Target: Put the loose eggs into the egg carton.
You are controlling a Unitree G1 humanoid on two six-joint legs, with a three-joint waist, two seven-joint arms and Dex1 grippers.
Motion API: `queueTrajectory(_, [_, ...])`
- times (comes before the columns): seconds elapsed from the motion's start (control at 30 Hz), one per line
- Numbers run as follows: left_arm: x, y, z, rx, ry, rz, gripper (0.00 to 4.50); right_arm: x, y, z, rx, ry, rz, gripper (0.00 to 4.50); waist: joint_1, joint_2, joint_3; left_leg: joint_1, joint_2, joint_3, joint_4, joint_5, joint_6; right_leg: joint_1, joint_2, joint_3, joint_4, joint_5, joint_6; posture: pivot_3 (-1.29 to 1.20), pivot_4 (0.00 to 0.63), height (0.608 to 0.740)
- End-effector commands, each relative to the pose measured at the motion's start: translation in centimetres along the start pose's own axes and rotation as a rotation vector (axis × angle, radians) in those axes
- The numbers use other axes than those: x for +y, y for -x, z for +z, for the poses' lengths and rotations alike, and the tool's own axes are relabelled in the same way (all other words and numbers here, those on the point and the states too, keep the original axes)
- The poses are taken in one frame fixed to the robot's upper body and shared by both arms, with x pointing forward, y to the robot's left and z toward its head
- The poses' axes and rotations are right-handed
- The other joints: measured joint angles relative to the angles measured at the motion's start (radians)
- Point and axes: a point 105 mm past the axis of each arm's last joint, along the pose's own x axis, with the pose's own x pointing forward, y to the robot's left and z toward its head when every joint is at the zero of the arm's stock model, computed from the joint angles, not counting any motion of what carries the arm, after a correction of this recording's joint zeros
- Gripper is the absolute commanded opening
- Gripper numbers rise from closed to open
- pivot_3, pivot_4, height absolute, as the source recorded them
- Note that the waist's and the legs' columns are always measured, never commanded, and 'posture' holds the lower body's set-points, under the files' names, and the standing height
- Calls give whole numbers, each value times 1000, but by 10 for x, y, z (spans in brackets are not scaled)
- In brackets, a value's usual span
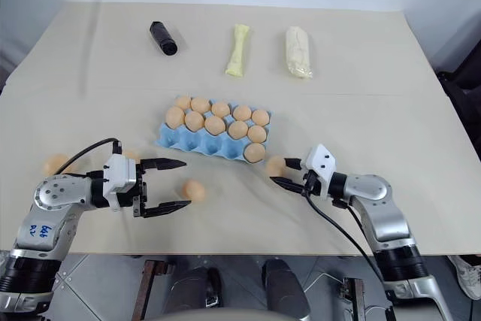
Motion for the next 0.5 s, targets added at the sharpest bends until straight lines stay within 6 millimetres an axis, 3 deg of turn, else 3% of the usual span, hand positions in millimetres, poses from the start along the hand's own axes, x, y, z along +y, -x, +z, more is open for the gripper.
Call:
queueTrajectory(0.03, [7,12,9,-20,-17,63,4500,-3,8,32,-84,36,-7,2141,-2,0,0,0,0,0,0,0,0,0,0,0,0,0,0,0,150,740])
queueTrajectory(0.13, [15,19,11,-44,9,136,4500,-10,-2,54,-137,20,-45,2141,-8,0,0,1,1,0,0,0,-1,0,1,0,1,1,-1,0,150,740])
queueTrajectory(0.23, [17,26,6,-25,22,171,4500,-8,-30,68,-149,26,-22,2141,-22,0,0,0,1,0,0,1,-1,0,1,0,1,2,-2,0,150,740])
queueTrajectory(0.4, [16,30,2,-2,23,187,4500,3,-71,71,-133,23,37,2141,-25,0,0,-1,2,-1,-1,1,-1,-2,1,-1,1,2,-2,0,150,740])
queueTrajectory(0.5, [13,32,2,1,23,200,4500,6,-84,65,-96,65,65,2141,-25,0,0,-2,2,0,-1,1,-1,-3,1,-2,-1,2,-2,0,150,740])
